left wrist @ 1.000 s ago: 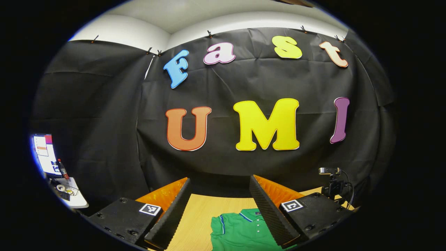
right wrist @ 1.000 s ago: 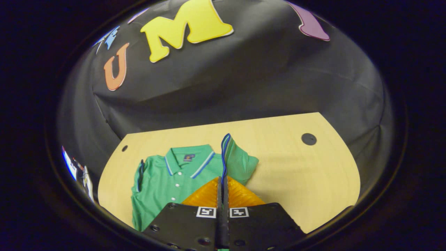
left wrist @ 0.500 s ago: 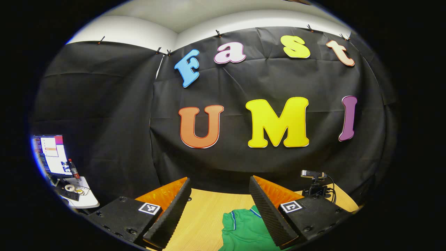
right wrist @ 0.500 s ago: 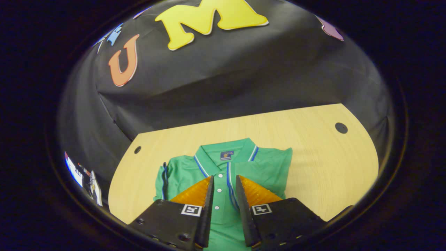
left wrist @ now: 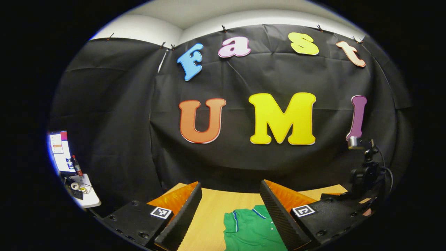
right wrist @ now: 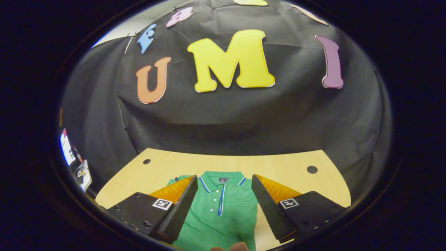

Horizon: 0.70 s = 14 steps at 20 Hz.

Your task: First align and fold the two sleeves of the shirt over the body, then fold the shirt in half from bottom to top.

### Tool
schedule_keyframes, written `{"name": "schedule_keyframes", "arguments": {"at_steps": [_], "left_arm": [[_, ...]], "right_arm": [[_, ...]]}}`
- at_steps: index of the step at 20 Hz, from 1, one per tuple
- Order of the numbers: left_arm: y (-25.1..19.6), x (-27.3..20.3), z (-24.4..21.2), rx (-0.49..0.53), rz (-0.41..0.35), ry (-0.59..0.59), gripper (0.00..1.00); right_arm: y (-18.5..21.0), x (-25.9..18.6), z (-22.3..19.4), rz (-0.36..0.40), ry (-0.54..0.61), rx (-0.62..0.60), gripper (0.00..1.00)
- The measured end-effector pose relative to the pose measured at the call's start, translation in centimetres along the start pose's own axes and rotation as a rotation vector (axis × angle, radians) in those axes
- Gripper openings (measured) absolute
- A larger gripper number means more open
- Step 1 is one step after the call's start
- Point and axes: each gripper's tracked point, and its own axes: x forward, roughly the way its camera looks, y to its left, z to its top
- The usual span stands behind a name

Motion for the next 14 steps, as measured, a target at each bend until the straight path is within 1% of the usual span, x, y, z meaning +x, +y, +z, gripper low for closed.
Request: {"name": "schedule_keyframes", "arguments": {"at_steps": [3,5,7,9,11,12,13,14], "left_arm": [[-0.2,3.1,-5.2,-0.026,-0.045,0.153,1.00],[-0.7,5.5,-9.2,-0.004,-0.081,0.243,1.00],[-1.2,8.1,-13.5,0.024,-0.111,0.349,1.00],[-1.4,10.9,-17.3,0.013,-0.128,0.442,1.00],[-0.6,13.0,-21.7,0.028,-0.102,0.549,1.00],[-0.4,14.0,-23.9,0.038,-0.095,0.595,1.00],[-0.4,15.0,-25.8,0.046,-0.089,0.633,1.00],[-0.2,15.7,-27.3,0.057,-0.086,0.667,1.00]], "right_arm": [[0.0,-4.3,0.6,-0.002,-0.021,-0.016,0.96],[0.1,-6.8,0.1,0.005,-0.004,0.025,0.96],[-1.2,-8.6,-0.6,-0.034,0.006,0.034,0.96],[-3.1,-10.0,-0.9,-0.094,-0.002,0.021,0.96],[-4.6,-11.2,-1.2,-0.142,0.003,0.029,0.96],[-5.5,-11.6,-1.6,-0.163,0.018,0.038,0.91],[-6.4,-11.9,-1.9,-0.183,0.029,0.048,0.96],[-7.2,-12.0,-2.1,-0.204,0.037,0.058,0.96]]}}
